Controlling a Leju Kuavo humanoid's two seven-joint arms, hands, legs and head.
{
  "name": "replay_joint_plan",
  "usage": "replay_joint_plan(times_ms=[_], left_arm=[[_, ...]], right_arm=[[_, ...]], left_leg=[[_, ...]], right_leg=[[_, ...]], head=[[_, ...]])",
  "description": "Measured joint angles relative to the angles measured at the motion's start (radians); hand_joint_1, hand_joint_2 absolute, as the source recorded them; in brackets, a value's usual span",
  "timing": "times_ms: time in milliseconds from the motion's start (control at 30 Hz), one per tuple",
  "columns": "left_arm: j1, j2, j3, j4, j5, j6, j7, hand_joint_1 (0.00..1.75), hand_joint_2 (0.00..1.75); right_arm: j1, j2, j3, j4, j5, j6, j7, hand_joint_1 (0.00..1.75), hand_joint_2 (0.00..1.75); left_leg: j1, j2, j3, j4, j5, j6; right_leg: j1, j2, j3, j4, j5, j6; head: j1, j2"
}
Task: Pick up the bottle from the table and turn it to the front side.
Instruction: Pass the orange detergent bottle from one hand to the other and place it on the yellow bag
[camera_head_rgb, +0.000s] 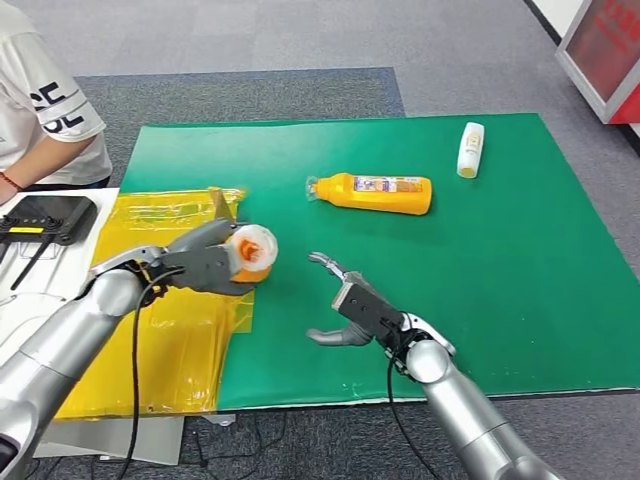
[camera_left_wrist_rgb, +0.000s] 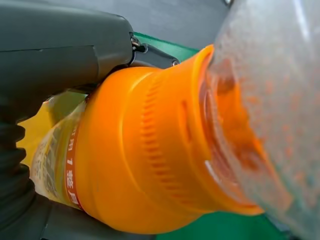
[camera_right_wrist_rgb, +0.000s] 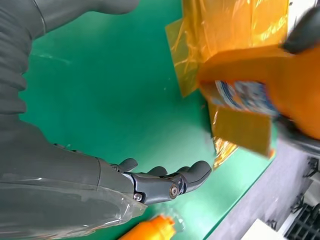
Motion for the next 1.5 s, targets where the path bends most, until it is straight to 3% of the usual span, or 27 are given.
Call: replay_joint_plan(times_ms=[133, 267, 400, 567, 867, 1000, 1167, 1500], left_arm=[[-0.122, -0.024, -0.151, 0.081, -0.091, -0.121, 0.052, 1.75, 1.75], [-0.247, -0.042, -0.305, 0.170, -0.071, -0.252, 0.053, 1.75, 1.75], [-0.347, -0.044, -0.437, 0.248, -0.022, -0.291, 0.043, 1.75, 1.75], [-0.412, -0.051, -0.534, 0.304, 0.013, -0.324, 0.036, 1.75, 1.75], [-0.455, -0.063, -0.613, 0.352, 0.098, -0.340, 0.036, 1.75, 1.75], [-0.460, -0.075, -0.637, 0.390, 0.140, -0.331, 0.075, 1.75, 1.75], [-0.458, -0.118, -0.654, 0.494, 0.161, -0.271, 0.142, 1.75, 1.75], [-0.450, -0.197, -0.661, 0.644, 0.163, -0.238, 0.172, 1.75, 1.75]], right_arm=[[-0.005, 0.009, -0.022, 0.005, 0.005, 0.007, 0.016, 0.00, 1.75], [-0.027, 0.028, -0.027, 0.019, -0.002, 0.017, 0.036, 0.00, 1.75], [-0.041, 0.035, -0.027, 0.041, -0.007, 0.012, 0.031, 0.00, 1.75], [-0.051, 0.044, -0.027, 0.059, -0.008, 0.008, 0.027, 0.00, 1.75], [-0.063, 0.051, -0.026, 0.078, -0.013, 0.000, 0.027, 0.00, 1.75], [-0.068, 0.054, -0.025, 0.083, -0.016, -0.006, 0.028, 0.00, 1.75], [-0.078, 0.059, -0.025, 0.086, -0.017, -0.015, 0.036, 0.00, 1.75], [-0.085, 0.063, -0.025, 0.086, -0.025, -0.028, 0.051, 0.00, 1.75]], left_leg=[[0.000, 0.000, 0.000, 0.000, 0.001, -0.001], [0.000, 0.001, 0.000, 0.000, 0.003, -0.003], [0.001, 0.001, 0.000, 0.000, 0.004, -0.003], [0.000, 0.001, -0.002, 0.000, 0.004, -0.002], [0.000, 0.001, -0.002, 0.000, 0.004, -0.001], [0.000, 0.001, -0.002, 0.000, 0.004, -0.002], [0.000, 0.001, -0.003, 0.000, 0.004, -0.001], [0.000, 0.001, -0.002, 0.000, 0.004, -0.001]], right_leg=[[0.000, 0.001, -0.001, 0.000, 0.003, -0.001], [0.000, 0.003, -0.002, 0.000, 0.005, -0.002], [0.000, 0.003, -0.002, 0.001, 0.005, -0.003], [0.000, 0.002, -0.002, 0.001, 0.005, -0.002], [0.000, 0.002, -0.003, 0.000, 0.005, -0.002], [0.000, 0.002, -0.003, 0.000, 0.005, -0.002], [0.000, 0.002, -0.002, 0.000, 0.005, -0.002], [0.000, 0.002, -0.002, 0.000, 0.006, -0.002]], head=[[0.000, 0.000], [0.000, 0.000], [0.000, 0.000], [0.000, 0.000], [0.000, 0.000], [0.000, 0.000], [0.000, 0.000], [0.000, 0.000]])
